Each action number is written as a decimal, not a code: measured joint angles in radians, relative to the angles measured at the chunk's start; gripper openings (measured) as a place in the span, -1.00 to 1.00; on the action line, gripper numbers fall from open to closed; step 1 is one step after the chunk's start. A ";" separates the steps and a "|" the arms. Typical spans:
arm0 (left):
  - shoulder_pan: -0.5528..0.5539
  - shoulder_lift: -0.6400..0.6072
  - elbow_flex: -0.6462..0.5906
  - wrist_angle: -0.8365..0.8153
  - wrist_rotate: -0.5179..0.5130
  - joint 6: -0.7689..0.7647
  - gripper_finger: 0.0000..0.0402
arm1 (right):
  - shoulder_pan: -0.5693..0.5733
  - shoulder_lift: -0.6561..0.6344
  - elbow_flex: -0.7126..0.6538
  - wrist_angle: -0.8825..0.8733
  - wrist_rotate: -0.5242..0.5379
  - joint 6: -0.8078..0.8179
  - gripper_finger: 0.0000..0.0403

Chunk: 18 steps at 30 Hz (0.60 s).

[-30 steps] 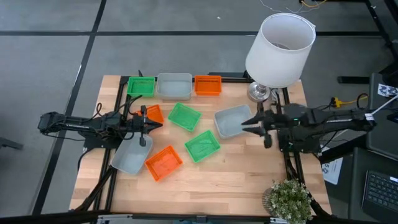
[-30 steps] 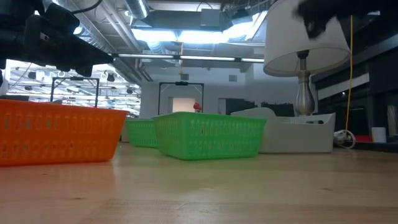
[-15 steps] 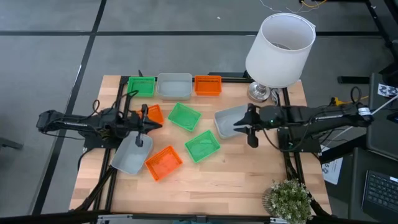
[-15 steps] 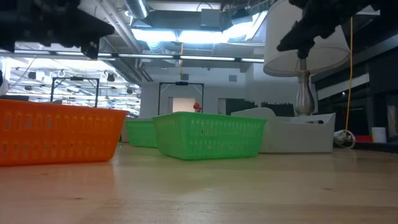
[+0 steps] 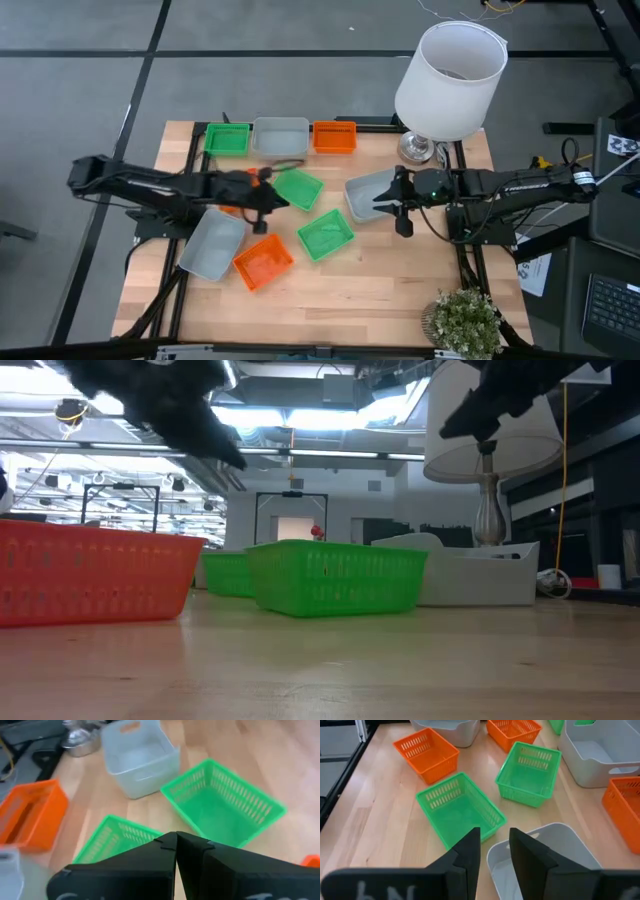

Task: Stack baskets by color
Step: Stack the middle green bin on top of the top green bin

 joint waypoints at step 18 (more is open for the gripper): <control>0.056 0.435 0.338 -0.333 -0.088 0.018 -0.54 | 0.000 0.000 -0.001 -0.028 0.000 -0.013 -0.47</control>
